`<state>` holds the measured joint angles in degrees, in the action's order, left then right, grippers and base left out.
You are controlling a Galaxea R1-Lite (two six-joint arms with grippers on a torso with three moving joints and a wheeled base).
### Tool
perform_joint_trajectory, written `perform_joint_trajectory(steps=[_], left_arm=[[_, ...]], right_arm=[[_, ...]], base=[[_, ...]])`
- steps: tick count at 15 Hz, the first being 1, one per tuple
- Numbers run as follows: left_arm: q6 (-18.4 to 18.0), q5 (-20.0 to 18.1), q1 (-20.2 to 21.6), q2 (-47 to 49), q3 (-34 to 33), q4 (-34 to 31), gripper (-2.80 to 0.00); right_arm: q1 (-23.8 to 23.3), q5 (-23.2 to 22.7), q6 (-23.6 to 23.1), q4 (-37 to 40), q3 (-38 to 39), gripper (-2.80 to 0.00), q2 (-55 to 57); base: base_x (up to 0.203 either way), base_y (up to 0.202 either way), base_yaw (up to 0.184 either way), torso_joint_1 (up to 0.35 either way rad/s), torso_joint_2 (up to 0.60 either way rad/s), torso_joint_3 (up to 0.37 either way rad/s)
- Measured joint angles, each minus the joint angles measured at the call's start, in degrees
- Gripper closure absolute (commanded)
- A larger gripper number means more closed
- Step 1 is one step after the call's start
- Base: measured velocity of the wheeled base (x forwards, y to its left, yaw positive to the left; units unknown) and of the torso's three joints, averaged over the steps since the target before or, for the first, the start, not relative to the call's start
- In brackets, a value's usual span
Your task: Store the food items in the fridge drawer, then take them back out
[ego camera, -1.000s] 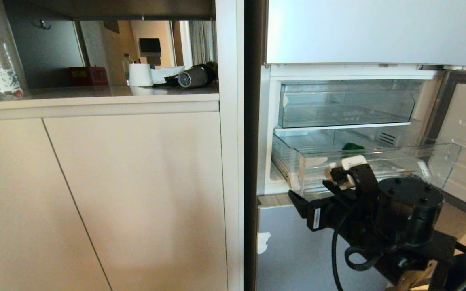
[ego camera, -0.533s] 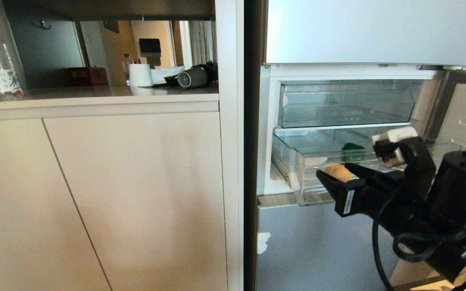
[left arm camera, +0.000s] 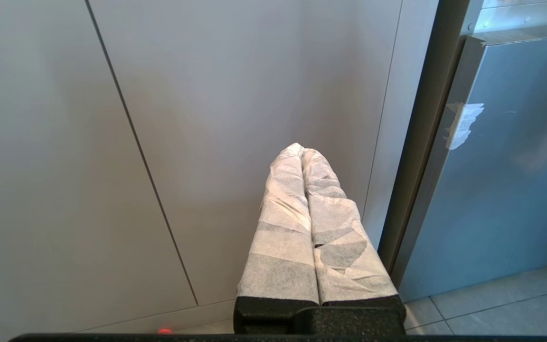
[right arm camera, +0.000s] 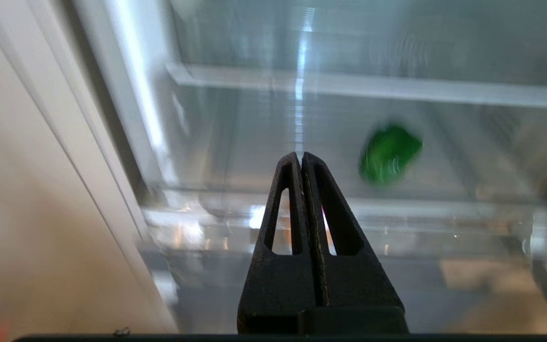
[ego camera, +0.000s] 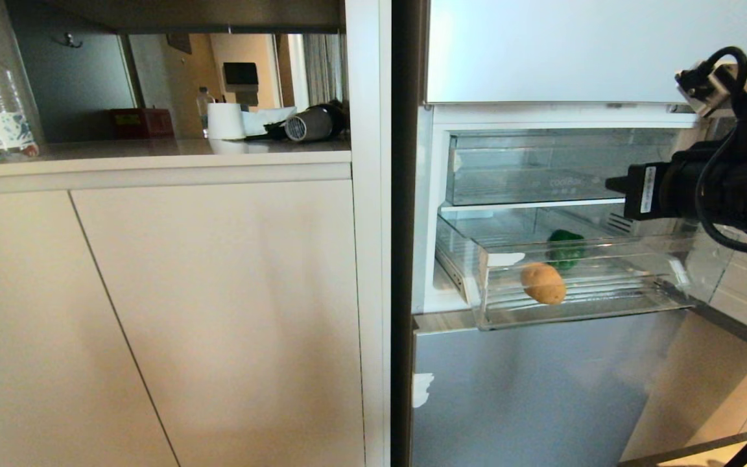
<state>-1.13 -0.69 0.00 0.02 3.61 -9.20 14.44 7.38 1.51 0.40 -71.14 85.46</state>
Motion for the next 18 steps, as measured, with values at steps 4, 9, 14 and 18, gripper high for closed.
perform_joint_trajectory(steps=[4, 9, 14, 18], left_arm=[[0.0, 0.0, 0.0, 0.0, 0.0, 0.0, 0.00], [0.0, 0.0, 0.0, 0.0, 0.0, 0.0, 0.00], [0.0, 0.0, 0.0, 0.0, 0.0, 0.0, 0.00], [0.0, 0.0, 0.0, 0.0, 0.0, 0.0, 0.00]], right_arm=[[-6.8, -9.8, 0.9, 12.3, -11.0, 0.00, 9.0], [-10.0, -12.7, -0.2, 14.4, -19.2, 0.00, 18.9], [-10.2, -12.8, -0.9, 18.6, -23.7, 0.00, 23.8], [-10.2, -12.8, -2.0, 23.3, -24.5, 0.00, 24.6]], base=[[0.000, 0.000, 0.000, 0.000, 0.00, 0.000], [0.000, 0.000, 0.000, 0.000, 0.00, 0.000], [0.000, 0.000, 0.000, 0.000, 0.00, 0.000], [0.000, 0.000, 0.000, 0.000, 0.00, 0.000]])
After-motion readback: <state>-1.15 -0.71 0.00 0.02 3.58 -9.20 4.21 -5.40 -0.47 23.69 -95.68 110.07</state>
